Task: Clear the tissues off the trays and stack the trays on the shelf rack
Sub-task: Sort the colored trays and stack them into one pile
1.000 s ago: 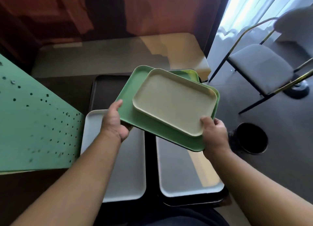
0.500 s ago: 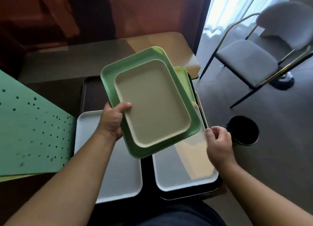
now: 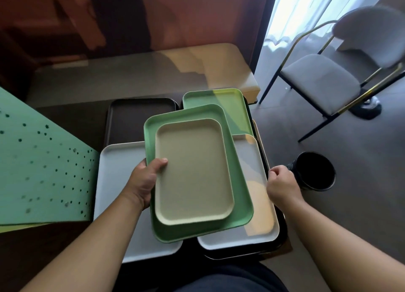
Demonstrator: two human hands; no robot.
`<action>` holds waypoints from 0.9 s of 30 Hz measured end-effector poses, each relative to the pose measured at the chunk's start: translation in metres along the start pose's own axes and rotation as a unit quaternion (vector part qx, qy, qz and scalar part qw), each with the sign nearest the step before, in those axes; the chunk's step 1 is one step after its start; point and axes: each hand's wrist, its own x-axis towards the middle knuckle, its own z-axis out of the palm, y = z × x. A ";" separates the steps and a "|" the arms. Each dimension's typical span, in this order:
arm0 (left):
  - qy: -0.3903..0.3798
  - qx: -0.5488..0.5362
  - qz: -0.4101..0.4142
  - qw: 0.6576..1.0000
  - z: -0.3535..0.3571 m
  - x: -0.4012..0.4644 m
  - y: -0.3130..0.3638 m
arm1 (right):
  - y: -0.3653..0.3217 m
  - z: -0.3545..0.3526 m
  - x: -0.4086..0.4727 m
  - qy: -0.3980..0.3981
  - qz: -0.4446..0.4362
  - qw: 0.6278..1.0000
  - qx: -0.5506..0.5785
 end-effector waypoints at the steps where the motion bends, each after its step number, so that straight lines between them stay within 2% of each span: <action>1: -0.002 0.007 -0.002 1.000 0.001 0.000 -0.002 | -0.002 -0.002 0.000 -0.004 -0.004 1.000 0.005; 3: -0.007 0.016 -0.005 1.000 0.004 0.001 -0.004 | -0.002 -0.004 -0.004 -0.033 0.002 0.999 -0.019; 6: -0.013 0.027 -0.007 1.000 0.012 0.001 -0.005 | 0.005 0.000 -0.007 -0.079 0.005 0.986 -0.148; 8: -0.019 0.027 -0.011 0.999 0.017 0.002 -0.004 | 0.008 0.002 -0.006 -0.085 0.004 0.981 -0.175; 10: -0.023 0.027 -0.019 0.999 0.020 0.003 -0.003 | 0.008 0.000 -0.006 -0.075 -0.003 0.989 -0.125; 13: -0.027 0.025 -0.024 0.999 0.022 0.006 -0.001 | 0.002 -0.009 -0.012 -0.035 -0.044 0.997 0.054; 16: -0.031 0.025 -0.015 0.999 0.027 0.008 0.000 | -0.009 -0.021 -0.017 -0.017 -0.071 0.978 0.193; 18: -0.027 0.027 -0.001 0.999 0.031 0.008 0.002 | -0.017 -0.025 -0.016 -0.017 -0.056 0.963 0.262; 23: -0.043 0.023 0.030 0.998 0.043 0.012 0.008 | -0.039 -0.026 -0.013 -0.045 -0.032 0.929 0.365; 27: -0.071 0.027 -0.015 0.997 0.043 0.020 0.016 | -0.061 -0.014 -0.015 -0.105 0.004 0.905 0.412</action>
